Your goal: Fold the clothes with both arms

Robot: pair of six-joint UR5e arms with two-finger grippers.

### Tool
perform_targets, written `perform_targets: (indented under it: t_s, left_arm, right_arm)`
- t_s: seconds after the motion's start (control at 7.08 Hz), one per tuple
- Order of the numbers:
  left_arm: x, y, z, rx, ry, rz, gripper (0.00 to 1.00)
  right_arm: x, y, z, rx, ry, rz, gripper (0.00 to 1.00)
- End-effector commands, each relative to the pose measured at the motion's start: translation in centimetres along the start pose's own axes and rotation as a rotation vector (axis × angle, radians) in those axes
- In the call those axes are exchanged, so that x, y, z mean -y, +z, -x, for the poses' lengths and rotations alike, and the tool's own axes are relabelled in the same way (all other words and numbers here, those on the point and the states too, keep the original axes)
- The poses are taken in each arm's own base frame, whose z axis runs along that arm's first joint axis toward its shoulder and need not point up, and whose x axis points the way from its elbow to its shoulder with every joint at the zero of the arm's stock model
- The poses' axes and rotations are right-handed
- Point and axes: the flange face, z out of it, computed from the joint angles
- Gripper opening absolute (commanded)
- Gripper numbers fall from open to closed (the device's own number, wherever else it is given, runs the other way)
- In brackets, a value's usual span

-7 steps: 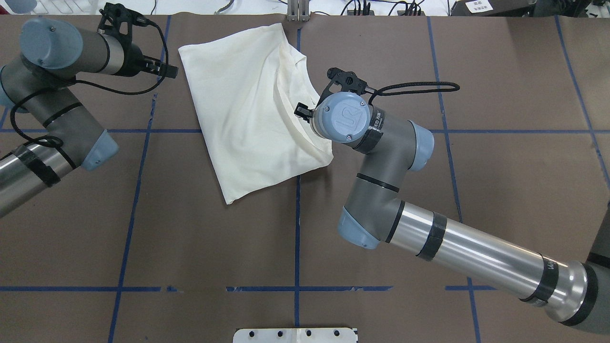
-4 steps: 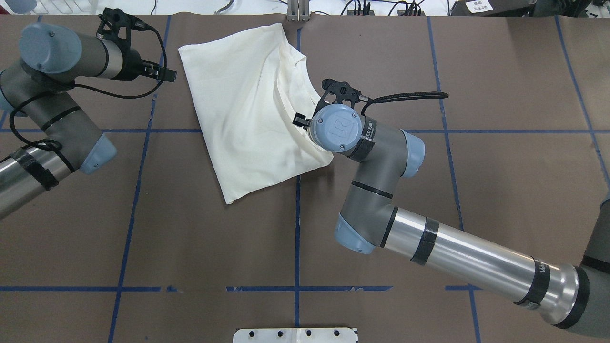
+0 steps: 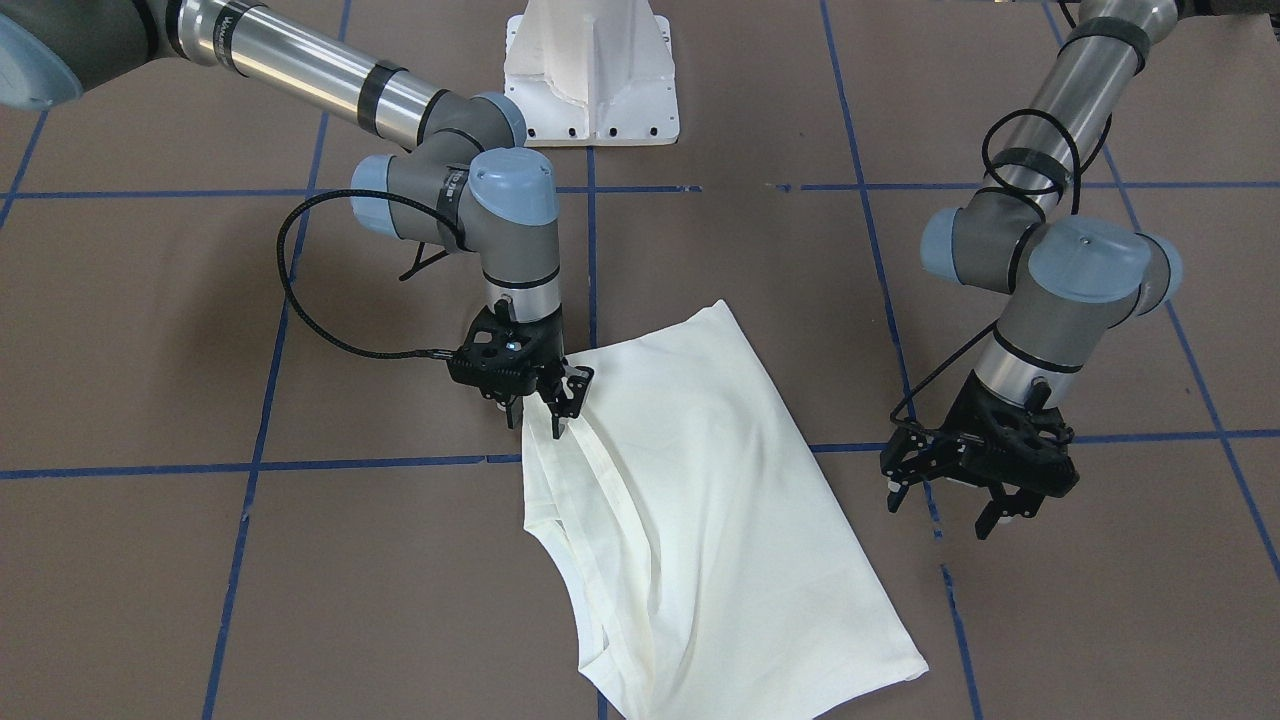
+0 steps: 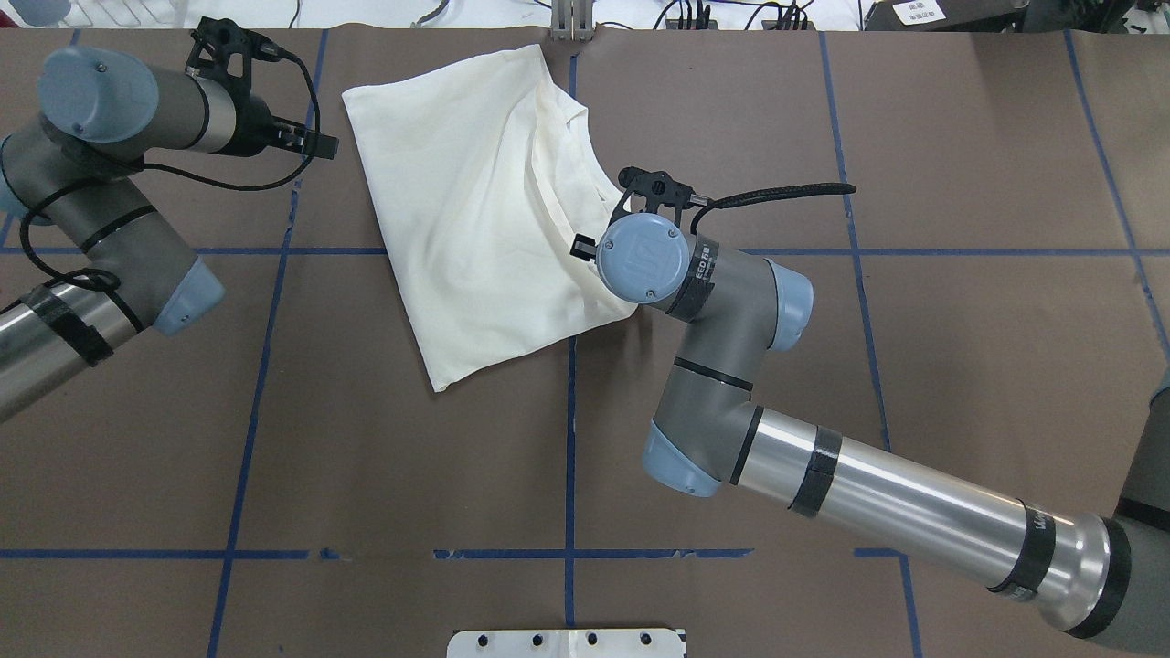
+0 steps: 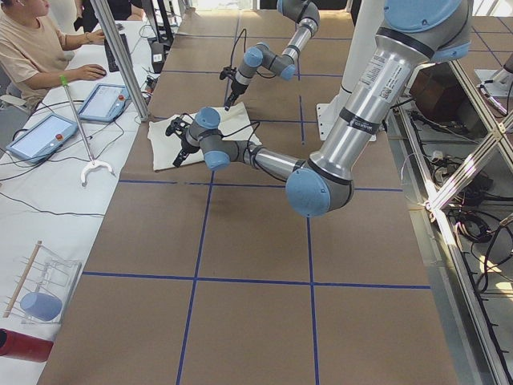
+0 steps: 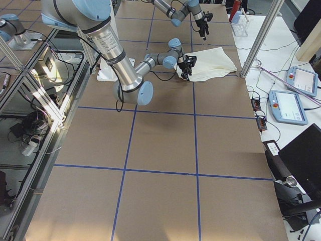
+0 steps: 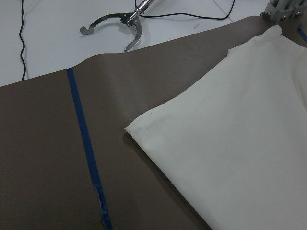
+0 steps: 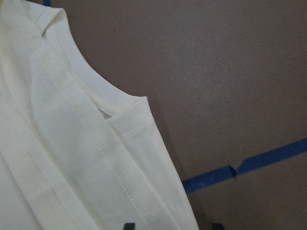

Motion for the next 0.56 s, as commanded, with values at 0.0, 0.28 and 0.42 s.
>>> perform_targets:
  t_s: [0.0, 0.28, 0.42]
  left_arm:
    - [0.01, -0.05, 0.12, 0.001, -0.001, -0.001, 1.0]
    - [-0.05, 0.0, 0.03, 0.0, 0.0, 0.0, 1.0]
    - [0.0, -0.07, -0.03, -0.002, 0.001, -0.002, 1.0]
  right_arm:
    - [-0.11, 0.05, -0.03, -0.003, -0.003, 0.002, 0.32]
    - [-0.23, 0.19, -0.19, -0.012, -0.004, 0.001, 0.0]
    - [-0.11, 0.51, -0.82, -0.02, -0.004, -0.003, 0.0]
